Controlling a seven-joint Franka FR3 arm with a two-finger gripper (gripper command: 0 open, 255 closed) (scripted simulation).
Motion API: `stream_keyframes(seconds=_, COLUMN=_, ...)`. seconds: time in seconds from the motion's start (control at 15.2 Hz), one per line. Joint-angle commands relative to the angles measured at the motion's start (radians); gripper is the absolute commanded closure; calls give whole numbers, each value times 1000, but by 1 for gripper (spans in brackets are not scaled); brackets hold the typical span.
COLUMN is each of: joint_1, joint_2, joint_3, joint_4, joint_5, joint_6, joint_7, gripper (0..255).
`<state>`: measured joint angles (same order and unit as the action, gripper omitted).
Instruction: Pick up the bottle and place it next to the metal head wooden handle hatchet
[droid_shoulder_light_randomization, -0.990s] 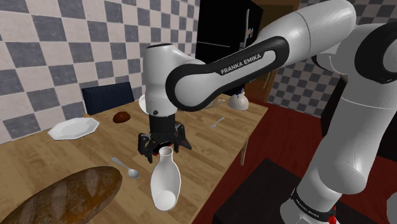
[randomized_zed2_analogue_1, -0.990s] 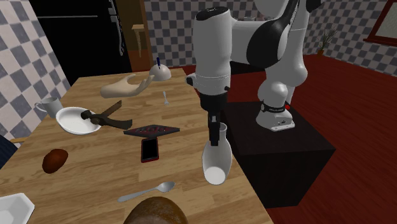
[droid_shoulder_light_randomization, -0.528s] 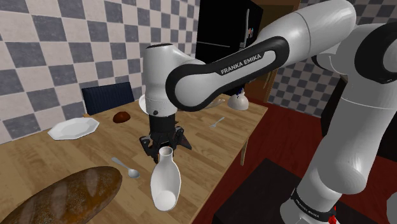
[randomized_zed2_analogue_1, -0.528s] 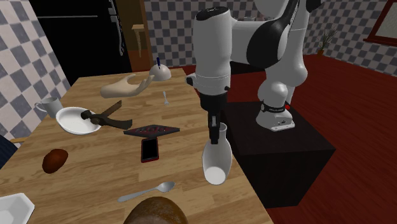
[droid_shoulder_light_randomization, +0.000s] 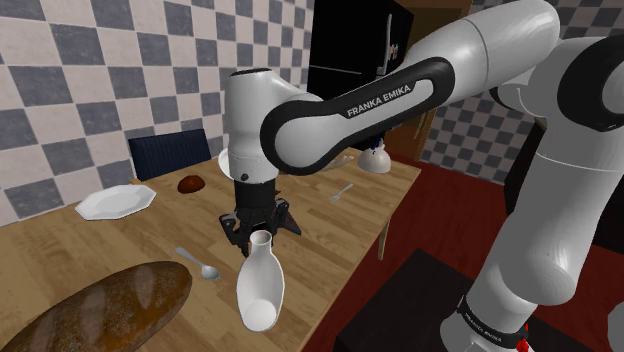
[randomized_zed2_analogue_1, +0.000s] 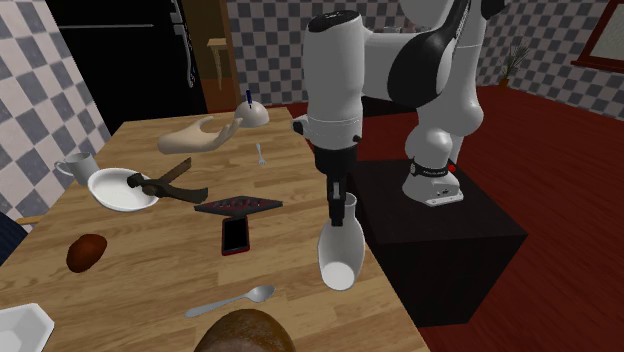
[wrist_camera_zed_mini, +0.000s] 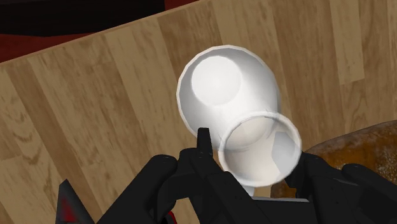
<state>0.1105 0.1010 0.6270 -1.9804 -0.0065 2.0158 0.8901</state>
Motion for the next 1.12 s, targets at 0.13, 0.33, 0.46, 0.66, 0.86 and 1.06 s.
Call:
stream_keyframes(seconds=0.13, joint_1=-2, joint_2=-15, joint_3=1, joint_4=25, joint_5=10, joint_6=-38, joint_7=-6, gripper=255)
stream_keyframes(seconds=0.33, joint_1=-4, joint_2=-28, joint_3=1, joint_4=53, joint_5=18, joint_6=-77, joint_7=-10, gripper=255)
stream_keyframes(seconds=0.46, joint_1=-5, joint_2=-36, joint_3=1, joint_4=73, joint_5=22, joint_6=-102, joint_7=-12, gripper=255)
stream_keyframes(seconds=0.66, joint_1=-7, joint_2=-45, joint_3=0, joint_4=104, joint_5=28, joint_6=-141, joint_7=-15, gripper=255)
stream_keyframes(seconds=0.86, joint_1=-8, joint_2=-52, joint_3=0, joint_4=137, joint_5=32, joint_6=-181, joint_7=-16, gripper=255)
stream_keyframes(seconds=1.06, joint_1=-8, joint_2=-57, joint_3=0, joint_4=172, joint_5=35, joint_6=-220, joint_7=-17, gripper=255)
